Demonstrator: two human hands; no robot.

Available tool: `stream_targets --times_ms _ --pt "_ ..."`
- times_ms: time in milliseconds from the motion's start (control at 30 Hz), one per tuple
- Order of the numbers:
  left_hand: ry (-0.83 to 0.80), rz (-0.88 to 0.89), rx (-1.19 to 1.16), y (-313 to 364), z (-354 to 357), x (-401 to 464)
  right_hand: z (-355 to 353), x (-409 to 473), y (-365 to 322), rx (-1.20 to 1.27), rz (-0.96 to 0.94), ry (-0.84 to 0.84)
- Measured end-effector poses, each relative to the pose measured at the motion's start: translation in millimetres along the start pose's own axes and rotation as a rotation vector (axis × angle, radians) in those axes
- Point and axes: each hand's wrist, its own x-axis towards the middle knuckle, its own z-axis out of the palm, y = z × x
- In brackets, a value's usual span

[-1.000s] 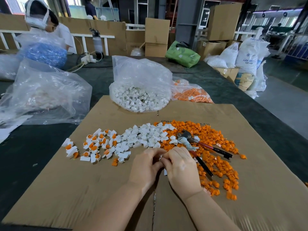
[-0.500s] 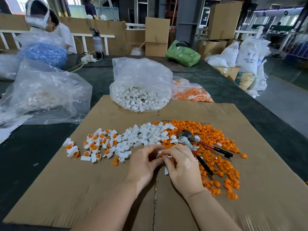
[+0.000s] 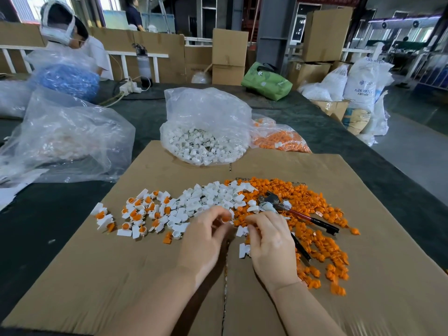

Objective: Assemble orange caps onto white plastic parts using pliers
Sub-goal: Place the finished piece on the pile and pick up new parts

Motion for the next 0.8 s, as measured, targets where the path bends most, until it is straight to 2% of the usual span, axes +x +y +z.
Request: stream_targets --times_ms 100,200,300,400,467,533,600,667,733,800 --pt "0.164 -0.005 0.073 -8.1 -28.1 18.3 2.6 -0.3 2.1 -0.084 0.081 0.033" --pt "0.347 -0.116 0.283 -24.5 -58.1 37.9 4.9 -1.5 1.8 -0.134 0.098 0.020" --pt "0.343 -0.255 0.504 -38.8 -72.4 43.7 6.0 -1.9 1.9 -0.170 0.095 0.000" --pt "0.299 -0.290 0.649 -44.9 -73.6 44.3 6.5 -1.9 1.3 -0.195 0.106 -0.003" --pt "0.341 -0.275 0.672 -41.3 -68.6 42.5 6.8 -2.0 1.2 -0.201 0.112 -0.001" --pt "0.373 -0.166 0.635 -32.7 -59.3 38.7 7.1 -1.9 1.7 -0.208 0.119 0.007" --pt "0.279 0.007 0.480 -20.7 -46.9 32.4 7.3 -1.9 2.0 -0.221 0.134 0.017" --pt "0.028 0.116 0.309 -8.1 -30.5 21.7 7.5 -2.3 2.1 -0.232 0.146 0.027" --pt "-0.189 0.201 0.308 0.1 -12.6 10.4 7.3 -2.9 2.4 -0.233 0.157 0.037" --pt "-0.292 0.237 0.298 1.0 2.3 3.4 7.1 -3.1 2.9 -0.232 0.169 0.048"
